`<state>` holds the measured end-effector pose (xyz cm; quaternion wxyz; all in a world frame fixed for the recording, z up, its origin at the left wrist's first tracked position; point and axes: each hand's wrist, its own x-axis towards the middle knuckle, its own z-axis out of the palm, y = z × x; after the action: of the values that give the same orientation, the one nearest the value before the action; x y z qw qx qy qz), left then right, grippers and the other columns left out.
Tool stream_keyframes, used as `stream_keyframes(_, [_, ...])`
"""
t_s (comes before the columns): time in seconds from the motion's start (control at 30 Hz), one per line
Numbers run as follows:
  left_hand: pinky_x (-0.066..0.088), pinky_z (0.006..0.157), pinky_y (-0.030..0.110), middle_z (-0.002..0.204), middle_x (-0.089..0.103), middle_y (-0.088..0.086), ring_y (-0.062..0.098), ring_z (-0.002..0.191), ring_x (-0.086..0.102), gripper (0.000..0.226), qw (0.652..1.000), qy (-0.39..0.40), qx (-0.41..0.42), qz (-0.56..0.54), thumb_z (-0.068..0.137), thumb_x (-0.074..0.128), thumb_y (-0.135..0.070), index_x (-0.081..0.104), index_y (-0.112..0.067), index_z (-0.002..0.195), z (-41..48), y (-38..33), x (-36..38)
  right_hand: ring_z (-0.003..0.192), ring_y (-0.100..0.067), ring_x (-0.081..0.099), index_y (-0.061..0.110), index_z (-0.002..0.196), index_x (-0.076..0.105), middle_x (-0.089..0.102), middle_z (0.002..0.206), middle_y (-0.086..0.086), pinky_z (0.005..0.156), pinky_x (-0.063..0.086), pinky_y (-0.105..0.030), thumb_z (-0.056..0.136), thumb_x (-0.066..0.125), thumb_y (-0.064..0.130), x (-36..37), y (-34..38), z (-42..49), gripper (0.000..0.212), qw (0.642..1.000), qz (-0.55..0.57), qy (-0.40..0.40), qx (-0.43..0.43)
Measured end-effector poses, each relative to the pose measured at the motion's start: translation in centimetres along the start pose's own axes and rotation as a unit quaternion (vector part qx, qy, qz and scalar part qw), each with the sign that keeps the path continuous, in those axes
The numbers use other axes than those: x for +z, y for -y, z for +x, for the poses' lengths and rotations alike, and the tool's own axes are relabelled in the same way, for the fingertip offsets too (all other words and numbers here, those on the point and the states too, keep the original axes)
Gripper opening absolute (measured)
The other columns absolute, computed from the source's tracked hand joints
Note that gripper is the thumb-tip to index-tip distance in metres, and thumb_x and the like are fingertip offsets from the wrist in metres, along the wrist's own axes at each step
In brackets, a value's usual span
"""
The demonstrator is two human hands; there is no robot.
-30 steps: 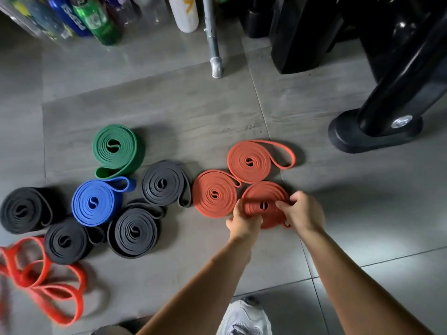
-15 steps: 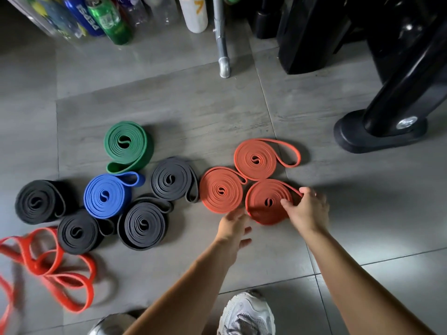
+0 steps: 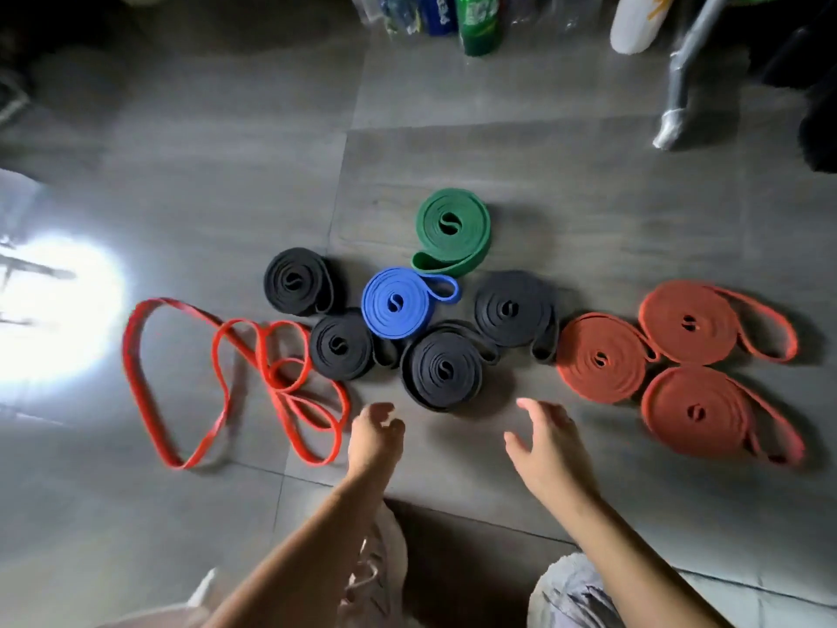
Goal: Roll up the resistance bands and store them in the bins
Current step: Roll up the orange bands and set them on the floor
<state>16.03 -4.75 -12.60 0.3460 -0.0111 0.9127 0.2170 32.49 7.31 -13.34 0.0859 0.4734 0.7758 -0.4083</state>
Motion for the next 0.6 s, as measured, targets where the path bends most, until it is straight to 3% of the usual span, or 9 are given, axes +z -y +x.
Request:
stream_keyframes(0.1, [0.048, 0.081, 0.038, 0.101, 0.062, 0.022, 0.039, 0.097, 0.057, 0.022, 0.995, -0.066, -0.039, 0.062, 0.085, 0.053, -0.016, 0.065, -0.001, 0.094, 2.0, 2.9, -3.0, 0.118, -0.024, 0.047, 0.013, 0.129, 0.050, 0.052, 0.126, -0.008, 0.096, 0.039, -0.032, 0.086, 0.062, 0.022, 1.9, 2.7, 0.4, 0.046, 0.998, -0.008, 0.063, -0.032])
stream_keyframes(0.2, [0.036, 0.101, 0.037, 0.127, 0.047, 0.020, 0.037, 0.120, 0.042, 0.033, 0.984, -0.062, -0.106, 0.129, 0.084, 0.053, -0.024, 0.062, -0.006, 0.110, 2.7, 5.4, -4.5, 0.118, -0.021, 0.048, 0.018, 0.130, 0.048, 0.048, 0.128, -0.003, 0.091, 0.043, -0.033, 0.088, 0.059, 0.025, 2.2, 4.7, 0.6, 0.044, 0.995, -0.013, 0.092, -0.037])
stream_keyframes(0.33, [0.022, 0.111, 0.037, 0.148, 0.021, 0.013, 0.031, 0.136, 0.019, 0.036, 0.984, -0.066, -0.128, 0.107, 0.083, 0.056, -0.026, 0.057, -0.026, 0.119, 2.4, 7.3, -5.4, 0.113, -0.020, 0.051, 0.020, 0.128, 0.050, 0.047, 0.126, -0.001, 0.090, 0.045, -0.035, 0.089, 0.058, 0.026, 0.7, 6.3, 0.3, 0.040, 0.994, -0.034, 0.104, -0.029])
stream_keyframes(0.4, [0.020, 0.113, 0.035, 0.150, 0.019, 0.014, 0.030, 0.139, 0.017, 0.041, 0.982, -0.026, -0.144, 0.121, 0.085, 0.055, -0.030, 0.054, -0.029, 0.126, 2.5, 8.0, -6.2, 0.108, -0.018, 0.053, 0.021, 0.124, 0.052, 0.049, 0.122, 0.001, 0.086, 0.045, -0.032, 0.088, 0.059, 0.027, -0.7, 7.0, -0.3, 0.037, 0.993, -0.051, 0.101, -0.031])
stream_keyframes(0.5, [0.030, 0.106, 0.039, 0.141, 0.034, 0.012, 0.032, 0.130, 0.031, 0.051, 0.979, -0.003, -0.169, 0.112, 0.084, 0.054, -0.033, 0.048, -0.017, 0.132, 2.7, 8.4, -7.9, 0.101, -0.013, 0.055, 0.021, 0.118, 0.057, 0.051, 0.115, 0.003, 0.078, 0.039, -0.025, 0.087, 0.062, 0.025, -3.1, 7.5, -1.4, 0.031, 0.992, -0.064, 0.096, -0.045])
stream_keyframes(0.6, [0.035, 0.104, 0.037, 0.131, 0.042, 0.014, 0.033, 0.122, 0.038, 0.050, 0.981, 0.031, -0.162, 0.106, 0.084, 0.055, -0.036, 0.052, -0.010, 0.126, 2.6, 8.6, -9.4, 0.094, -0.010, 0.055, 0.019, 0.113, 0.060, 0.051, 0.107, 0.005, 0.075, 0.036, -0.023, 0.086, 0.064, 0.021, -5.7, 7.4, -2.8, 0.027, 0.991, -0.079, 0.096, -0.050])
